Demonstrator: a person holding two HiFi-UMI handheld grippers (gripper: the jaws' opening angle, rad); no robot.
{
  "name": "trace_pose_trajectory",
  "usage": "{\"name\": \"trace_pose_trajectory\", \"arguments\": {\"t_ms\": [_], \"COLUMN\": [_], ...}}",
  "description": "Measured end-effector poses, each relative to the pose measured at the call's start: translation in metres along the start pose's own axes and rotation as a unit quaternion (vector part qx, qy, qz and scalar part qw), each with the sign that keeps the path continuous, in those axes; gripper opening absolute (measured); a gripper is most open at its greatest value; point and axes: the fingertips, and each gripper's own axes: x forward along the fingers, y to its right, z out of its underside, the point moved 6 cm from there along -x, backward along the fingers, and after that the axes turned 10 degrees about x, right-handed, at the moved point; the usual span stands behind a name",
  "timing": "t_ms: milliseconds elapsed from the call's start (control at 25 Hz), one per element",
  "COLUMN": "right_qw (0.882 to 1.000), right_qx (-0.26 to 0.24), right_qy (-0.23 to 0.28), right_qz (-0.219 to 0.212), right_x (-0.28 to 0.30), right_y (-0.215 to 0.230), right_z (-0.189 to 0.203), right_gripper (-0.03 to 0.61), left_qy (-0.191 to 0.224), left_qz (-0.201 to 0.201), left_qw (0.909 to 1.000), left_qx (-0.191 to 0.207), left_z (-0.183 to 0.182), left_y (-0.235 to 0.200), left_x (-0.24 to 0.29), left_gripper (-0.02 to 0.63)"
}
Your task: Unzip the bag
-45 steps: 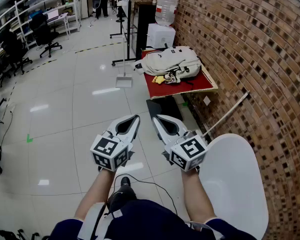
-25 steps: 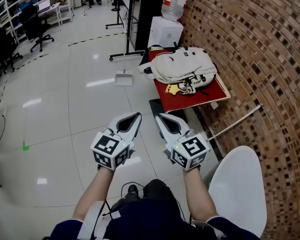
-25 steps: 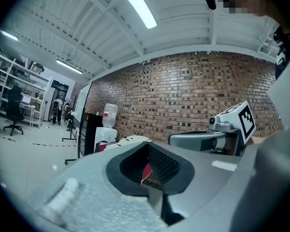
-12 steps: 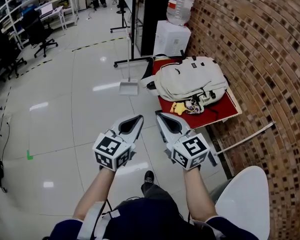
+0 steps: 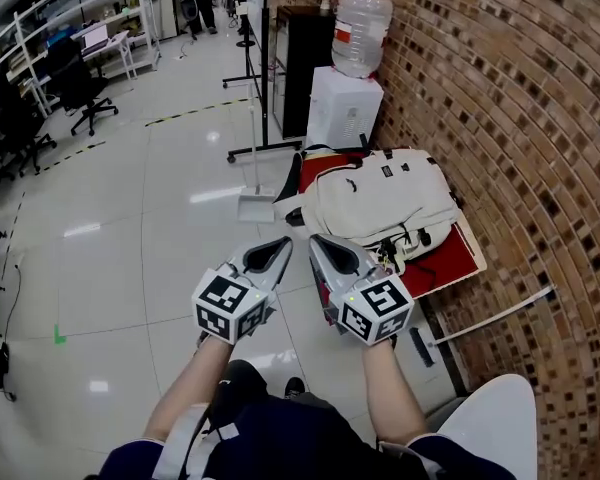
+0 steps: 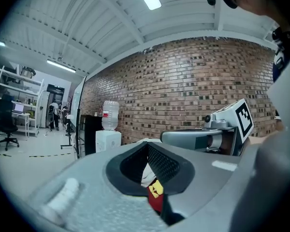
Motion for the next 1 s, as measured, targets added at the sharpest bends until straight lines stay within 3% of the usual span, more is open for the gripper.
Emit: {"name": "trace_pose_trajectory", "arguments": {"t_ms": [280,520,800,1000], "right_qw": [0.999,0.993,0.972,0.953], "right_qx": [0.012,0.035,0.045,0.045], "right_qy": [-0.010,-0.014,-0.024,-0.046], "right_qz": [0.032,0.110,0.231,0.295], "right_x": [0.048,0.107,0.150,0.151], "right_y": [0.050,0.087,0.116,0.139], "right_z": [0.003,0.010,0.008,0.013], "right_gripper": [0.003,0.002,0.002,0.002], "left_qy": [0.001,0.004,0.004,-0.006], "left_qz": [0.042,0.122,0.224,0.285], "left_qw": [0.9987,0.9920,0.9733,0.9568], "left_qx": [-0.030,-0.033,-0.049,-0.057], "left_z": [0.022,0.046,0.071,0.081], "left_y": [-0.055,-0.121,-0.172,-0.174], "left_x": [0.057,0.115,0.173,0.214], "left_gripper": [0.002,0.002,0.002,0.001]}}
